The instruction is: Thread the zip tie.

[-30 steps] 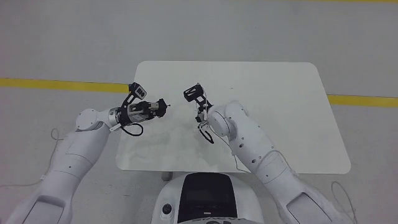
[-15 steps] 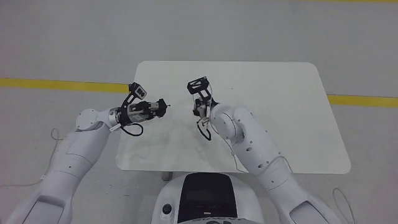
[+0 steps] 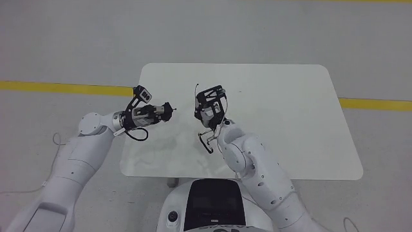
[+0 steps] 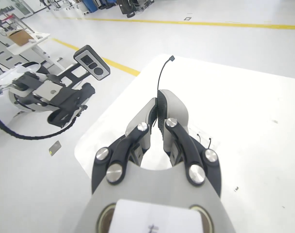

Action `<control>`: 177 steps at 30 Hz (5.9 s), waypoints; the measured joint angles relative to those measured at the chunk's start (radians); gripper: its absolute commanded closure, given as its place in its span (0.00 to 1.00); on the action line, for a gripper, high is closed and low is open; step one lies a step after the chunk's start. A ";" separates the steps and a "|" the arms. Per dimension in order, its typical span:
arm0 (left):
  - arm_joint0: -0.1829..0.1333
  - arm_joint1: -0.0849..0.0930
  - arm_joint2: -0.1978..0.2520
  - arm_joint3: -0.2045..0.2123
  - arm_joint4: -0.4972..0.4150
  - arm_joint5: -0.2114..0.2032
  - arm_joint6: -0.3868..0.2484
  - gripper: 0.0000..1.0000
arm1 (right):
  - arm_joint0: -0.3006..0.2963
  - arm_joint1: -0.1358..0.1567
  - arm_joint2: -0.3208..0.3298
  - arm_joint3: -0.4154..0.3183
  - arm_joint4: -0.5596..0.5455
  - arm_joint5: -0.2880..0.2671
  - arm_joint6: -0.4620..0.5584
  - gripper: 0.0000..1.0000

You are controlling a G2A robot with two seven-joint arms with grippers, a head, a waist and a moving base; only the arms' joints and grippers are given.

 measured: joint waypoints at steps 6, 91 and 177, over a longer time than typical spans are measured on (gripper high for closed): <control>0.000 0.000 0.000 0.000 0.000 0.000 0.000 1.00 | 0.001 0.000 0.000 0.000 0.000 0.000 0.003 1.00; 0.000 0.000 0.000 0.000 0.000 0.000 0.000 1.00 | -0.065 -0.062 -0.235 0.068 -0.130 0.250 -0.508 1.00; 0.000 0.000 0.000 0.000 0.000 0.000 0.000 1.00 | -0.080 -0.089 -0.215 0.097 -0.144 0.219 -0.497 1.00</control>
